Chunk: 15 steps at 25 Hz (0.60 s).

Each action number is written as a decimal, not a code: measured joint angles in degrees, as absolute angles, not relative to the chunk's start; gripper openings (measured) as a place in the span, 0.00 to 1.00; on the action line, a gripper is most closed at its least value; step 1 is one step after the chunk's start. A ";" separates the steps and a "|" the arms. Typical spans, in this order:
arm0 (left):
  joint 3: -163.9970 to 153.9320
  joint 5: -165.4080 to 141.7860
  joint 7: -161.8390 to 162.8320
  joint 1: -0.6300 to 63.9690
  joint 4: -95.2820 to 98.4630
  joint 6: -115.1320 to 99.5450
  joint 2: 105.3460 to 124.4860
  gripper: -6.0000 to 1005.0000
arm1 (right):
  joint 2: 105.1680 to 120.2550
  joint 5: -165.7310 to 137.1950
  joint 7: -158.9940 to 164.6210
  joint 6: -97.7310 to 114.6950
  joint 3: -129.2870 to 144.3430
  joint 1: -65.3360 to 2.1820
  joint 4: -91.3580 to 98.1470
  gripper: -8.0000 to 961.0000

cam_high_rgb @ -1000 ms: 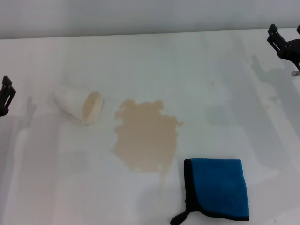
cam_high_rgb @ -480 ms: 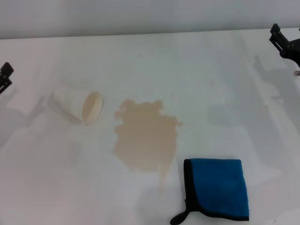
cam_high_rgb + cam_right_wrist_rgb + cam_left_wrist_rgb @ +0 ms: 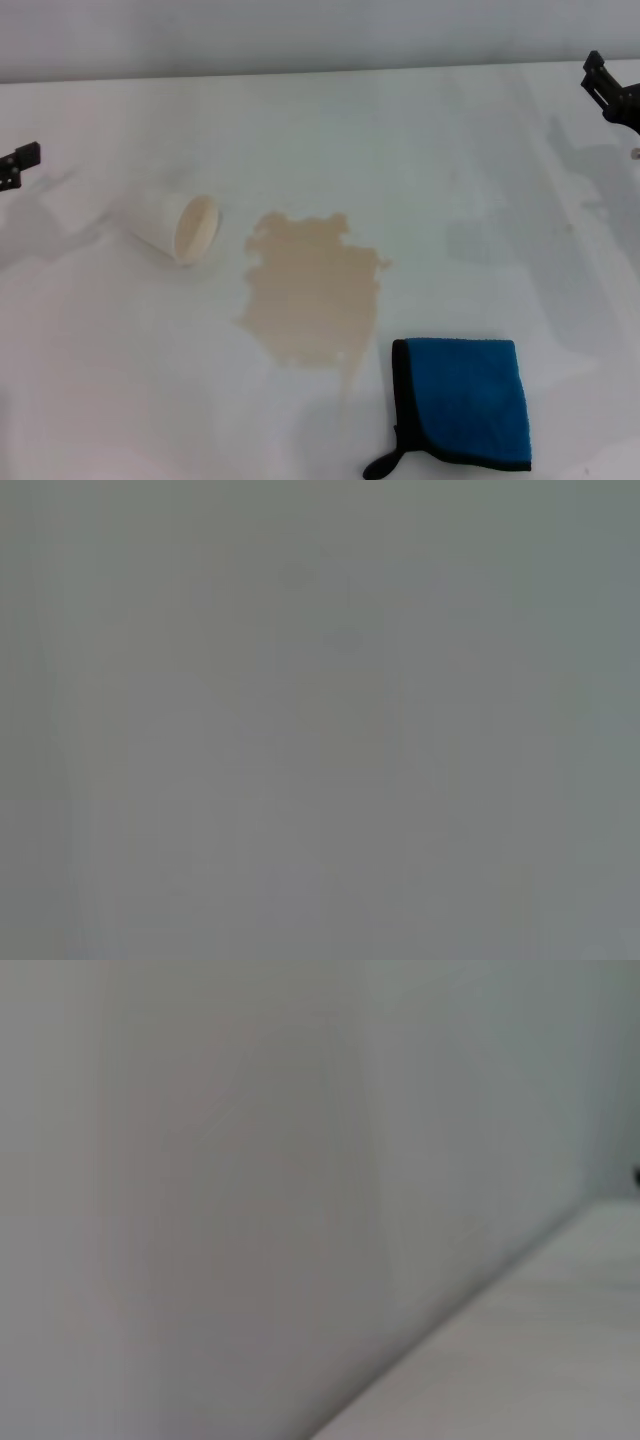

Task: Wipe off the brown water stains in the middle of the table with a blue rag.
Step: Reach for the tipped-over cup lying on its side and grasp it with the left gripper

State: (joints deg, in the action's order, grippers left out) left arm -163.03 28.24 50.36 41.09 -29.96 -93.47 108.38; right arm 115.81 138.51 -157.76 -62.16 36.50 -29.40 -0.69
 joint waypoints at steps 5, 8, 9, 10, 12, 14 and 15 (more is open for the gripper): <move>-163.12 16.28 49.19 49.83 -31.98 -91.55 106.31 0.88 | 115.90 138.52 -157.76 -61.75 34.59 -29.95 -0.70 0.91; -163.12 7.64 46.56 54.98 -32.64 -90.52 105.79 0.88 | 115.94 138.52 -157.76 -61.42 33.11 -30.39 -0.70 0.91; -163.12 5.56 45.79 56.19 -32.74 -90.37 105.73 0.88 | 115.96 138.52 -157.77 -61.31 32.57 -30.48 -0.70 0.91; -163.13 2.40 44.56 57.97 -32.89 -90.20 105.71 0.88 | 115.98 138.52 -157.82 -61.20 32.03 -30.58 -0.70 0.91; -163.12 0.54 43.91 58.93 -32.97 -90.17 105.71 0.88 | 116.04 138.52 -158.16 -60.67 31.11 -30.88 -0.70 0.91; -163.12 -4.38 42.13 61.69 -33.71 -90.60 105.82 0.88 | 116.07 138.52 -158.41 -59.78 30.56 -31.19 -0.70 0.91; -163.12 -5.45 41.49 62.37 -34.17 -91.04 105.94 0.88 | 116.08 138.52 -158.44 -59.39 30.43 -31.28 -0.69 0.91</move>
State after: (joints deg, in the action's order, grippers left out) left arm -163.12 -5.45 41.49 62.37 -34.17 -91.04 105.94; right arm 116.08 138.52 -158.44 -59.38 30.43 -31.28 -0.69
